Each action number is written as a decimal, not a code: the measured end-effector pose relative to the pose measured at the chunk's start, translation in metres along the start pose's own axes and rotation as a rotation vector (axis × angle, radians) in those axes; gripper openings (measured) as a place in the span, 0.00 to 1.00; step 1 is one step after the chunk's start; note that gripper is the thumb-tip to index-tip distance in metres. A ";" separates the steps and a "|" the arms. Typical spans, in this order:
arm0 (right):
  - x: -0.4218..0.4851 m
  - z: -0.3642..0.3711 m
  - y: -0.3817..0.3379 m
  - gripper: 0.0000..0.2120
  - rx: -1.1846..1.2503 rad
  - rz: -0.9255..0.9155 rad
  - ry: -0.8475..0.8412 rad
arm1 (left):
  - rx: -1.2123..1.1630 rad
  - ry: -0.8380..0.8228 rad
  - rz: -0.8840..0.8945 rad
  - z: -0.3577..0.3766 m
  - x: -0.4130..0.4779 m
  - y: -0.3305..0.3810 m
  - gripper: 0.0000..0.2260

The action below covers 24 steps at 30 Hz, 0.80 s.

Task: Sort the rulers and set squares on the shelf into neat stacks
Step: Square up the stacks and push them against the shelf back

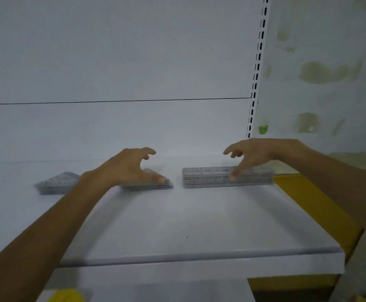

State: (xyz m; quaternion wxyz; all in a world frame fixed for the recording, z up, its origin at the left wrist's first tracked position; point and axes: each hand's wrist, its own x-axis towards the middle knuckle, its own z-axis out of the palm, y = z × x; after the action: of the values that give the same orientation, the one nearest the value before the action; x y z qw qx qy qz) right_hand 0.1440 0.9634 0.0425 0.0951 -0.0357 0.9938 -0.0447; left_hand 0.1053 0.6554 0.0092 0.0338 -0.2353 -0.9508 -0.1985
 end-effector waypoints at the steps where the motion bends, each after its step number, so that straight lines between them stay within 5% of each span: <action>1: 0.003 0.001 -0.011 0.41 0.044 -0.062 0.059 | 0.031 0.007 -0.038 0.000 -0.006 -0.011 0.43; 7: 0.024 0.018 -0.096 0.38 0.038 -0.333 0.214 | 0.079 0.214 -0.027 0.009 -0.029 -0.053 0.47; 12: 0.038 0.017 -0.139 0.41 -0.053 -0.310 0.100 | 0.057 0.359 0.057 0.016 -0.034 -0.070 0.42; 20: 0.055 0.024 -0.166 0.45 -0.120 -0.266 -0.027 | 0.124 0.341 0.096 0.024 -0.032 -0.069 0.26; 24: 0.068 0.017 -0.170 0.49 -0.001 -0.235 -0.183 | 0.105 0.324 0.102 0.025 -0.028 -0.062 0.28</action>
State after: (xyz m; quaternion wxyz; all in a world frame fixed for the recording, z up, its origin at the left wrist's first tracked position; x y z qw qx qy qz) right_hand 0.0911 0.7874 0.0291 0.1796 -0.1559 0.9699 -0.0518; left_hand 0.1025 0.6026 -0.0412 0.2087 -0.2460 -0.9288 -0.1821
